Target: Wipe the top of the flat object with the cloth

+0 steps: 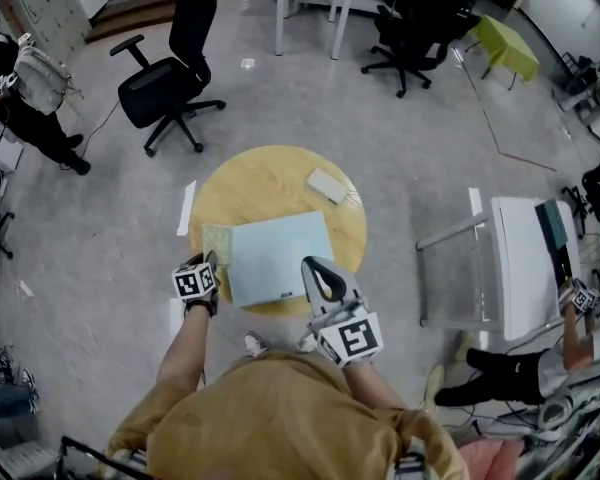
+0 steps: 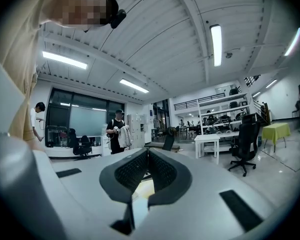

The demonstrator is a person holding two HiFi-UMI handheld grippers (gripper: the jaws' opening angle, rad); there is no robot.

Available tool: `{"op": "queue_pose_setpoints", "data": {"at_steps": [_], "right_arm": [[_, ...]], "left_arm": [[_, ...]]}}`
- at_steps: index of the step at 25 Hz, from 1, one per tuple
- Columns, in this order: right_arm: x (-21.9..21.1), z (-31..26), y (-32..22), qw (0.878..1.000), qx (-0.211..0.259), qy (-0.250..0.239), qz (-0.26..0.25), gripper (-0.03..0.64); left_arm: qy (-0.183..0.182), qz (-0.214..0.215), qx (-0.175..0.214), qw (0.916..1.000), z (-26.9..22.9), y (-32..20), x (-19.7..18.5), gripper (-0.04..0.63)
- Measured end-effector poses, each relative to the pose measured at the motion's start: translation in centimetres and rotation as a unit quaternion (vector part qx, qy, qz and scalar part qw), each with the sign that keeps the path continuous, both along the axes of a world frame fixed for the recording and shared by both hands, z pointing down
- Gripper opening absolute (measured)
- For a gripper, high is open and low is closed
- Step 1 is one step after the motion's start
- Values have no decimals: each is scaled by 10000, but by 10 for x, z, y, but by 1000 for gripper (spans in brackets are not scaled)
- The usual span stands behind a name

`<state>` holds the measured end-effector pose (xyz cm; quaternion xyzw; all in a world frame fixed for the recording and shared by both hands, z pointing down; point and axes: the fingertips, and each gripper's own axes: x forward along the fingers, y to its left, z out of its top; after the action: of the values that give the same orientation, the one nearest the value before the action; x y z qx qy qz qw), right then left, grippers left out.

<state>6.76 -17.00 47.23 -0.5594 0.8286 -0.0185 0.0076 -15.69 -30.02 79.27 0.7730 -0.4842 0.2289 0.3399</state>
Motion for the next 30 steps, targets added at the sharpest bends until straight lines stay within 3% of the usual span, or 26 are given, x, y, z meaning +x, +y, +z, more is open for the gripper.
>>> {"op": "queue_pose_setpoints", "data": {"at_steps": [4,9,15,21,30], "right_arm": [[-2,-8,10,9995,131,7,276,0],[5,6,27,9984,-134,174,526,0],[5,-3,32,9981,26,173,584,0],[7,-10,37,9982,146,204,550,0],[4,-17,36,9991,221,223,296,0]], "left_arm": [[137,-96,17,9999,-1,-10,-13,63],[-10,-135,163,9998,-11,-12,-33,63],[215,-73,1002,9947,-63,9,-40,63],[640,119,1743,9825,-129,45,-33,64],[1002,28,2676,9583,-220,72,-28,64]]}}
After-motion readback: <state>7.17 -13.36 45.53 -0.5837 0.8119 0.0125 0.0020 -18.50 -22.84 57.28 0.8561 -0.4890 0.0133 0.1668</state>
